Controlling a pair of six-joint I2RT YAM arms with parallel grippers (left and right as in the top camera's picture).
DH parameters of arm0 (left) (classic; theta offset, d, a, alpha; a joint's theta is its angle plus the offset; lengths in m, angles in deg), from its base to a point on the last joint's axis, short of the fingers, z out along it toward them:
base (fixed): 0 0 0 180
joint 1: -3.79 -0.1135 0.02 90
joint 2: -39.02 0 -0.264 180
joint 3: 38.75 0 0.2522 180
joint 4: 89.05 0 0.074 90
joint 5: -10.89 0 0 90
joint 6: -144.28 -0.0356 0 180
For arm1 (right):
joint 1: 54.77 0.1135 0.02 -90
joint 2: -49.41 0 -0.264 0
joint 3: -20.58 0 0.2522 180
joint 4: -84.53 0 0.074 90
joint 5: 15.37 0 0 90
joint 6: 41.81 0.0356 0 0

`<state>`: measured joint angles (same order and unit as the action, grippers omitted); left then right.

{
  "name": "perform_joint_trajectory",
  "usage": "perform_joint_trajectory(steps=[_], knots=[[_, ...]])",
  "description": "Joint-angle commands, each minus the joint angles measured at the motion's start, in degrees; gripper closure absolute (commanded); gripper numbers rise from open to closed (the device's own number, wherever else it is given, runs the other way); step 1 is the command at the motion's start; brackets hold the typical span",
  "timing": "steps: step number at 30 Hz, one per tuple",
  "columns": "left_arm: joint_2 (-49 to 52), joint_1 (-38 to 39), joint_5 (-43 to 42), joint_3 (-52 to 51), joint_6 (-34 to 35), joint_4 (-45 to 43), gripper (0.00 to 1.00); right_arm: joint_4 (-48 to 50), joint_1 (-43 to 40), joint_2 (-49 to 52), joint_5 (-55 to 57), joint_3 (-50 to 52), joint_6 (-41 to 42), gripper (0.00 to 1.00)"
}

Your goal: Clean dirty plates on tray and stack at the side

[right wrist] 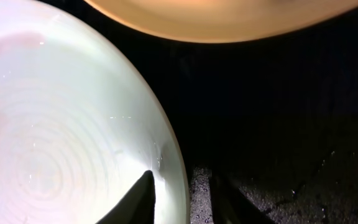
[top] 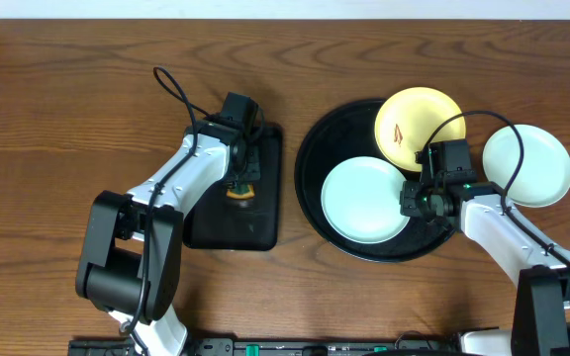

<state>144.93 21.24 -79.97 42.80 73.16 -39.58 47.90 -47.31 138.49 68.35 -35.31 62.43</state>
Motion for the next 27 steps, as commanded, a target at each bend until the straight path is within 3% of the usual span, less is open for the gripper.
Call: perform_joint_trajectory(steps=[1, 6, 9, 15, 27], knots=[[0.59, -0.04, 1.57, -0.44, -0.24, 0.00, 0.30, 0.00, 0.46, -1.05, -0.17, 0.57, -0.17, 0.71], [0.59, -0.02, 1.55, -0.44, -0.85, 0.00, 0.19, 0.07, 0.46, -1.05, -0.17, 0.57, -0.15, 0.72], [0.59, -0.02, 1.55, -0.44, -0.85, 0.00, 0.18, 0.00, 0.46, -1.05, -0.17, 0.59, -0.15, 0.72], [0.59, -0.02, 1.55, -0.44, -0.85, 0.00, 0.17, 0.07, 0.46, -0.35, -0.20, 0.81, -0.15, 0.85], [0.59, -0.02, 1.55, -0.44, -0.85, 0.00, 0.16, 0.37, 0.46, 0.22, -0.20, 0.83, -0.15, 0.91]])
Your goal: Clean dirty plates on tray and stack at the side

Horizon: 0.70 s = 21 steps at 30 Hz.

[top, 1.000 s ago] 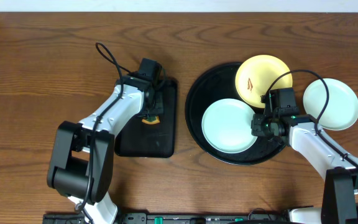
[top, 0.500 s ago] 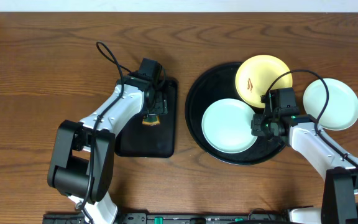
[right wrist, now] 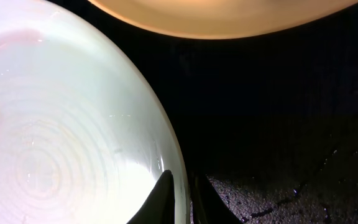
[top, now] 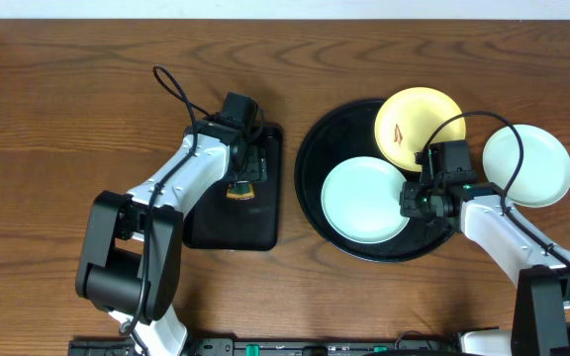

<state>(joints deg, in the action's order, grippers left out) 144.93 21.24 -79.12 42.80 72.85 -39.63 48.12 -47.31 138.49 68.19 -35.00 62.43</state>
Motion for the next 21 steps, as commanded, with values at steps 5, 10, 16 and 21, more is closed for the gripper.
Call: perform_joint_trajectory(steps=[5, 10, 16, 21], knots=[[0.59, -0.02, 0.70, -0.44, -0.55, 0.04, 0.16, 0.20, 0.46, 0.24, -0.02, 0.55, -0.15, 0.79], [0.59, -0.02, 0.70, -0.44, -0.55, 0.04, 0.16, 0.81, 0.46, 0.31, -0.04, 0.72, -0.15, 0.86], [0.59, -0.02, 0.70, -0.44, -0.55, 0.04, 0.15, 0.68, 0.48, 0.46, -0.04, 0.81, -0.15, 0.90], [0.59, -0.02, 0.70, -0.44, -0.55, 0.04, 0.15, 2.14, 0.46, 0.90, 0.35, 2.21, -0.11, 0.96]])
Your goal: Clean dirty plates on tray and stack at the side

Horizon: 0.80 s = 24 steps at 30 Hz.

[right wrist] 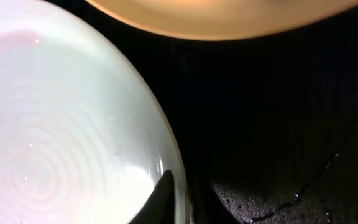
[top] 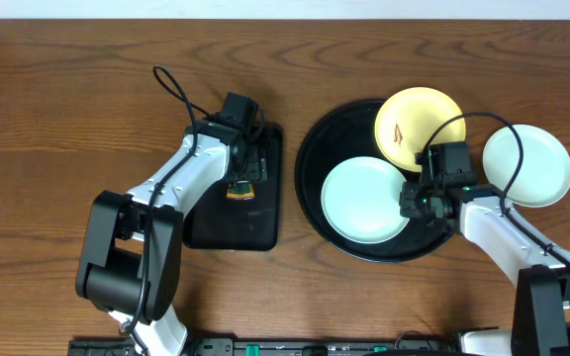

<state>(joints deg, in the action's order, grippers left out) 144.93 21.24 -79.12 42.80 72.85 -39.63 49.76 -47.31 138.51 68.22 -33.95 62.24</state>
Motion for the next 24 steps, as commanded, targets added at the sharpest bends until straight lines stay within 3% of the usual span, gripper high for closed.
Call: perform_joint_trajectory(steps=[1, 13, 24], knots=[[0.59, -0.02, 0.70, -0.44, -0.55, 0.04, 0.15, 0.50, 0.46, 0.87, 0.31, 1.14, 0.09, 0.99], [0.59, -0.02, 0.70, -0.44, -0.55, 0.04, 0.15, -1.90, 0.50, -8.31, -0.61, -3.78, -2.51, 0.99], [0.59, -0.02, 0.70, -0.44, -0.55, 0.04, 0.15, 0.28, 0.50, -16.37, 8.37, -3.93, -7.23, 0.99]])
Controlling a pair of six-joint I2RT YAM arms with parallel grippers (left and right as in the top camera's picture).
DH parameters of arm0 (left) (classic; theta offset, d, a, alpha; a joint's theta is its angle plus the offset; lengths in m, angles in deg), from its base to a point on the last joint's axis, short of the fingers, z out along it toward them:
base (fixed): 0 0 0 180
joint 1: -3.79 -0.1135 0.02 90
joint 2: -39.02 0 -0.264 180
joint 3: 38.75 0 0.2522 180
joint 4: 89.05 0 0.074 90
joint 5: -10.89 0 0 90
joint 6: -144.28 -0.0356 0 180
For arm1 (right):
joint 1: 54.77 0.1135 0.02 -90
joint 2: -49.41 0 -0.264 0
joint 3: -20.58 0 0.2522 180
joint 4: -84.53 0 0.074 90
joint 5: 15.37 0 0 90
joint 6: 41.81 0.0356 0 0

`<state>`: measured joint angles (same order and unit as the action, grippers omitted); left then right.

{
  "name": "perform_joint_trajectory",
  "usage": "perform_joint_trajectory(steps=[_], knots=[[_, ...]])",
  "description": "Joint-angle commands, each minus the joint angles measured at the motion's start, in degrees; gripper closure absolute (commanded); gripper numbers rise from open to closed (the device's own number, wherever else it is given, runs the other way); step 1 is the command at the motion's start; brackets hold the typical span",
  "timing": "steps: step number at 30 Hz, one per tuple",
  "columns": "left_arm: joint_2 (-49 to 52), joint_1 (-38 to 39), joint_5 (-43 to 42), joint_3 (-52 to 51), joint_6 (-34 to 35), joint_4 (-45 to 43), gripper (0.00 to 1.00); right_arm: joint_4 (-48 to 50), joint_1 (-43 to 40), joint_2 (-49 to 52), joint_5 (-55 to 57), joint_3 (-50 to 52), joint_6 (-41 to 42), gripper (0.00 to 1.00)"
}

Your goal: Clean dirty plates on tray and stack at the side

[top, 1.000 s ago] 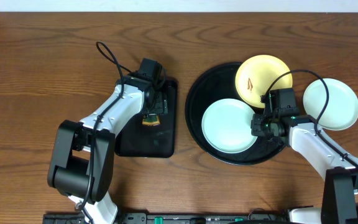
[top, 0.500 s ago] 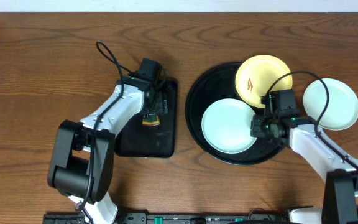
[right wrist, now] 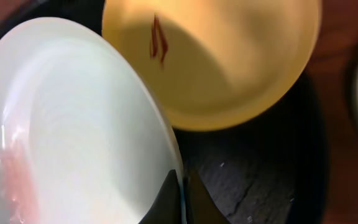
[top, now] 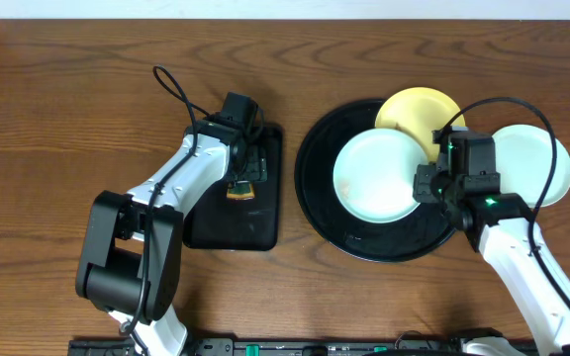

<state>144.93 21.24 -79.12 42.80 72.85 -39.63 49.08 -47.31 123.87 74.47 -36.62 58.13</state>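
A pale green plate [top: 379, 178] is tilted over the round black tray [top: 315, 188], and its upper right edge overlaps the yellow plate [top: 414, 114]. My right gripper [top: 426, 185] is shut on its right rim. The wrist view shows that plate [right wrist: 73, 124] with a pinkish smear, the fingers [right wrist: 182, 199] pinching its edge. Behind it the yellow plate [right wrist: 229, 62] carries a red mark [right wrist: 157, 37]. My left gripper [top: 242, 178] is on a yellow and green sponge [top: 240, 190], apparently shut on it.
The sponge sits over a black rectangular tray [top: 231, 232] left of the round tray. A white plate [top: 542, 163] lies on the wooden table right of the round tray, partly under my right arm; its edge shows in the wrist view.
My right gripper has raised the pale green plate and shifted it right and back, so it now overlaps the yellow plate. The right arm has moved right. The left arm is unchanged.
The right fingers first stood apart at the green plate's rim while it lay flat in the tray. Then they were shut on the rim, and the left gripper's sponge had shifted slightly. That grip held, and now the plate is up off the tray.
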Motion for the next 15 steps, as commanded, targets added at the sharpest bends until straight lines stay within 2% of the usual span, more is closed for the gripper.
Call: perform_joint_trajectory(steps=[1, 9, 15], knots=[[0.59, -0.02, 0.70, -0.44, -0.55, 0.04, 0.15, 1.53, 0.50, -2.05, 2.12, -1.27, -3.98, 0.99], [0.59, -0.02, 0.70, -0.44, -0.55, 0.04, 0.15, 4.00, 1.33, -2.99, 8.31, -1.55, -8.83, 0.99], [0.59, -0.02, 0.70, -0.44, -0.55, 0.04, 0.15, 8.02, 7.58, -2.97, 18.51, -1.55, -13.92, 0.99]])
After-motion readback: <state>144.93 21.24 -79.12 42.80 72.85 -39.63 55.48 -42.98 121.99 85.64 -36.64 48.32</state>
